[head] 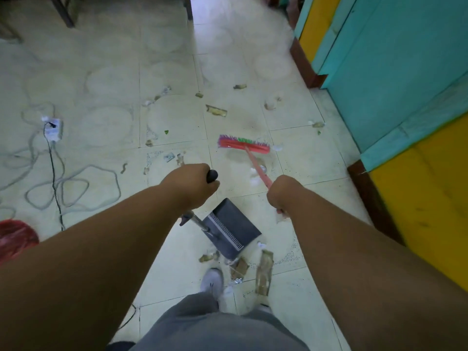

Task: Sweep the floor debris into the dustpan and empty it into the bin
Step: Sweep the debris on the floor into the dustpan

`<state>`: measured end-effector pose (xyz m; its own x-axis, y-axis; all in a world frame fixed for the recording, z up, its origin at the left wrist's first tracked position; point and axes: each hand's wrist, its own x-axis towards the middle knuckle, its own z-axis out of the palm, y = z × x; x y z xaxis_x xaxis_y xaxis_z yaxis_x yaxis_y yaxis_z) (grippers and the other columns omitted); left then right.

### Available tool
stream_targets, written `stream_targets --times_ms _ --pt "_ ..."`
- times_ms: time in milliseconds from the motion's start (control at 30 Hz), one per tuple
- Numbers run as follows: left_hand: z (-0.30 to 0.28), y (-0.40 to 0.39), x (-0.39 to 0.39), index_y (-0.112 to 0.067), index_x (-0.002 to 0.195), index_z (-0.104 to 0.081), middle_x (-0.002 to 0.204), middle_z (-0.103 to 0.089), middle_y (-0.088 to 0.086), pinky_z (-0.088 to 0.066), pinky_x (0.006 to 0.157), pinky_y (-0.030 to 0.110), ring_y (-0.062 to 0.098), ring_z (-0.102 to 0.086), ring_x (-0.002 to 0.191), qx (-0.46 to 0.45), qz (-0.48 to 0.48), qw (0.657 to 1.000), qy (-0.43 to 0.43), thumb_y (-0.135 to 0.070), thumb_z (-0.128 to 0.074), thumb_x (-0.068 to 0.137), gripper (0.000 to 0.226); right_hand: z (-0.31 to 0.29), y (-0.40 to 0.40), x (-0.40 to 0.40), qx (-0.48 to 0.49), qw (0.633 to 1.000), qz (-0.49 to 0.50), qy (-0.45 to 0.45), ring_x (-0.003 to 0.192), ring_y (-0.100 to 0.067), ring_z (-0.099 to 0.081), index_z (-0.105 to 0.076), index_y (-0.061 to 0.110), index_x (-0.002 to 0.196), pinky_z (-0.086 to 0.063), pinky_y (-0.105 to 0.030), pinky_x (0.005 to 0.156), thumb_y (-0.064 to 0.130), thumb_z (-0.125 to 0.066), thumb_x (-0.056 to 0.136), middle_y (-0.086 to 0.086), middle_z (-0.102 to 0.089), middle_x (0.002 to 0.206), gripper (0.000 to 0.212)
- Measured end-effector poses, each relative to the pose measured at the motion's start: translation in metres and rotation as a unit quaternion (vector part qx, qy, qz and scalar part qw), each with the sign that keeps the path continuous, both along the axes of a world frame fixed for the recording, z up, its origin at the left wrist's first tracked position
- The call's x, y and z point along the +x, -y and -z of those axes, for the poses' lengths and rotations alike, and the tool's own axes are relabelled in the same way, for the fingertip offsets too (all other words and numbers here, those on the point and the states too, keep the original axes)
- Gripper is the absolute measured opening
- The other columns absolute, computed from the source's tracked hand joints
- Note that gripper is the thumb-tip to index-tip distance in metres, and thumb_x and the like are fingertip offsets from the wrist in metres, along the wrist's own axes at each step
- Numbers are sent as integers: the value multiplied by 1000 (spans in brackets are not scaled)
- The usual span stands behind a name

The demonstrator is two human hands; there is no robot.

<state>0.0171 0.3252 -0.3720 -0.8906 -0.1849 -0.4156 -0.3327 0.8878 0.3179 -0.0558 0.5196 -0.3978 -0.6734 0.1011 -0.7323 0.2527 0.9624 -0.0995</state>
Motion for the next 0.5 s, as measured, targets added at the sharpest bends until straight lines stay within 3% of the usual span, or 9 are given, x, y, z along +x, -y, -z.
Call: stream_targets --times_ms 100,167,233,300,333,400,433,500 --pt "17 5 -14 -21 76 -45 70 -51 0 -38 59 30 17 -48 66 26 12 999 -37 -39 -49 96 28 22 10 -24 18 999 13 24 46 -18 -48 -45 2 131 -38 -27 40 7 -48 97 -11 -49 71 34" --pt "27 6 -21 -19 78 -46 70 -51 1 -40 61 32 18 -49 66 40 16 998 -55 -39 -50 96 27 34 13 -34 28 999 10 23 48 -18 -51 -47 -1 130 -39 -27 39 4 -49 97 -11 -52 73 34" --pt "35 5 -24 -16 81 -49 70 -52 2 -41 62 32 19 -51 67 38 31 997 -52 -38 -49 96 26 44 11 -40 37 999 18 9 63 -19 -57 -44 -3 135 -50 -25 55 3 -47 97 -11 -54 77 38" --pt "39 3 -26 -14 84 -51 71 -52 2 -41 62 32 20 -52 69 28 42 998 -49 -37 -49 97 26 47 10 -41 25 999 36 11 82 -21 -55 -37 -4 140 -50 -26 78 1 -44 98 -11 -54 86 43" --pt "40 2 -26 -14 87 -52 72 -53 2 -42 64 32 21 -53 71 22 45 998 -48 -38 -48 97 26 47 8 -39 21 998 48 18 84 -22 -53 -35 -4 143 -49 -28 81 1 -43 98 -11 -53 85 46" --pt "39 0 -27 -14 90 -52 73 -51 0 -42 65 32 22 -53 74 10 51 998 -48 -39 -47 98 27 54 5 -38 6 998 39 49 70 -23 -56 -31 5 146 -49 -31 67 10 -44 98 -9 -48 74 50" --pt "38 -1 -27 -14 90 -51 72 -49 -2 -39 64 31 21 -52 75 6 52 997 -48 -39 -47 98 26 58 1 -37 4 998 31 53 59 -21 -56 -35 12 142 -50 -30 59 18 -45 99 -8 -46 70 45" --pt "35 -3 -24 -16 90 -49 71 -45 -4 -36 65 29 20 -50 75 -1 53 997 -48 -39 -46 99 24 50 -2 -30 -1 998 49 51 54 -20 -56 -48 16 104 -56 -31 63 25 -44 100 -7 -46 70 11"
